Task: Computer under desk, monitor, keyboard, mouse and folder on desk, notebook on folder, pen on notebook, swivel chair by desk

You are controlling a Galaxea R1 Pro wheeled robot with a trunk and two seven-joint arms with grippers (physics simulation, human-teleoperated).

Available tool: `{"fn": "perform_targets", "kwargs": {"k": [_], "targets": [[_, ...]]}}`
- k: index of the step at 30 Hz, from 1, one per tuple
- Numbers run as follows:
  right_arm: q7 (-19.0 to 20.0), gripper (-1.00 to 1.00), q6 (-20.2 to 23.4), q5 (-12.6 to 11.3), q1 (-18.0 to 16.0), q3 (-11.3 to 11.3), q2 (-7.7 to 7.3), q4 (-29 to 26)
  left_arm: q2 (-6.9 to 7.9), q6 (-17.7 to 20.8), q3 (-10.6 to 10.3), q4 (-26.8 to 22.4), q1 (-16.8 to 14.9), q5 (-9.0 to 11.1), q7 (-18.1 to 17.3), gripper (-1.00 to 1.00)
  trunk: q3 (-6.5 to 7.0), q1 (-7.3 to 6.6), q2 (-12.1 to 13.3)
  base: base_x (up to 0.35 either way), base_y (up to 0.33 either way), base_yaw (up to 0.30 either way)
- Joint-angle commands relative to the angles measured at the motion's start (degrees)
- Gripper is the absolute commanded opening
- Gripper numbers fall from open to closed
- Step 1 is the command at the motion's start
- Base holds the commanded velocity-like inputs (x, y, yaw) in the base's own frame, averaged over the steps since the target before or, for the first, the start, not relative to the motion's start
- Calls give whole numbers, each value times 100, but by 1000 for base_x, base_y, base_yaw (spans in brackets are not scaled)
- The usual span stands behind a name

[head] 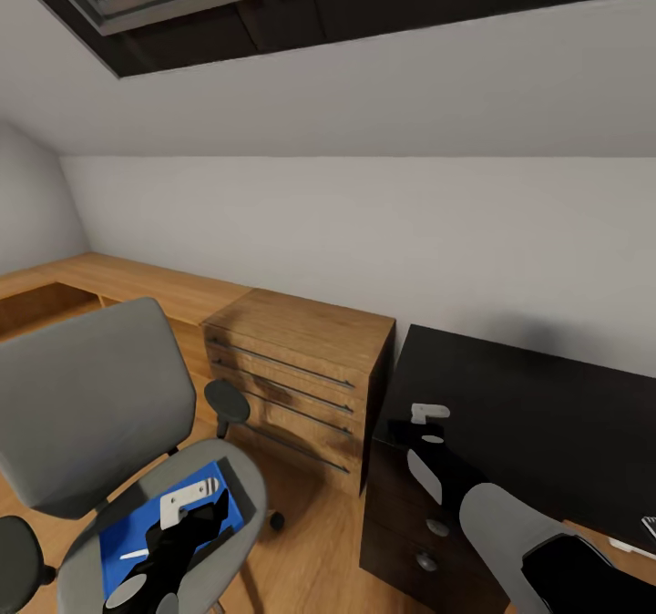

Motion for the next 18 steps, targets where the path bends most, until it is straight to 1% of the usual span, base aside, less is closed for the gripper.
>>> {"fn": "perform_targets", "kwargs": {"k": [1,5,6,18], "targets": [[-42,100,30,-32,-4,49,-3,-9,-3,20,3,-11,0,61,32,100,-5,0,-3,0,0,0],[-43,100,34,-32,-4,48,-3,-9,-3,20,3,-11,0,61,32,100,-5,0,-3,0,0,0],[-49,-100,93,-32,-4,42,-9,-9,-3,20,3,-11,0,61,32,100,-5,0,-3,0,0,0],[-42,-100,151,-29,-4,49,-20,-14,-3,20,3,-11,0,62,32,100,-5,0,-3,0,0,0]]}}
